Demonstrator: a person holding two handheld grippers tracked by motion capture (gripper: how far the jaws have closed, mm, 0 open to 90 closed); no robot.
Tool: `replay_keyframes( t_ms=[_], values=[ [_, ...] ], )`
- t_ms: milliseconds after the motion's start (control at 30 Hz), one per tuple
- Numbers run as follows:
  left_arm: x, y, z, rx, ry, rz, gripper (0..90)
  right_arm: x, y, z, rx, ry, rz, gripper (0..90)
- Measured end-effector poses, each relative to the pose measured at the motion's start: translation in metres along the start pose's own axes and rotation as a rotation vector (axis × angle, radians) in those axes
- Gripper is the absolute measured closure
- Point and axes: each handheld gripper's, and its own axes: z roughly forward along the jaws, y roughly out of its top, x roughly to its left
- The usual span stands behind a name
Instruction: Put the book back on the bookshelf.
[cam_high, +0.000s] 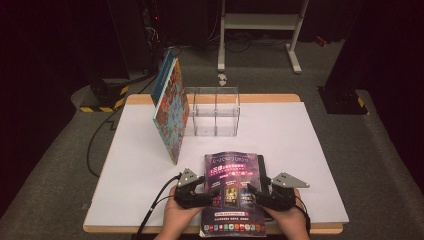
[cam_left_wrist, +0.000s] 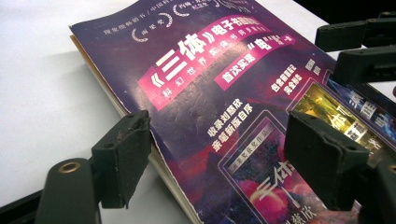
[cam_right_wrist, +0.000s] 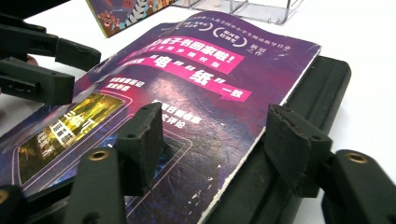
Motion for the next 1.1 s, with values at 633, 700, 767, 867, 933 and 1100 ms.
replay_keyframes(
  t_ms=[633,700,767,867,933,1100],
  values=[
    [-0.002,0.004,0.004,-0.014,-0.007,0.002,27.9,-0.008,0.012,0.010,0.031,0.000,-0.006,41.5],
    [-0.002,0.004,0.004,-0.016,-0.010,0.000,28.2,-0.009,0.012,0.012,0.030,0.000,0.004,41.2],
    [-0.002,0.005,0.004,-0.016,-0.015,0.004,28.7,-0.009,0.014,0.013,0.034,-0.001,0.012,40.6],
    [-0.004,0.004,0.007,-0.051,-0.014,-0.027,29.4,-0.010,0.016,0.013,0.037,-0.002,0.013,40.5],
    [-0.002,0.004,0.003,-0.031,0.013,0.008,30.9,-0.010,0.017,0.014,0.037,-0.005,0.004,40.6],
    [0.005,-0.001,-0.004,-0.009,0.045,0.025,34.6,-0.009,0.015,0.015,0.036,-0.021,-0.011,40.5]
  ],
)
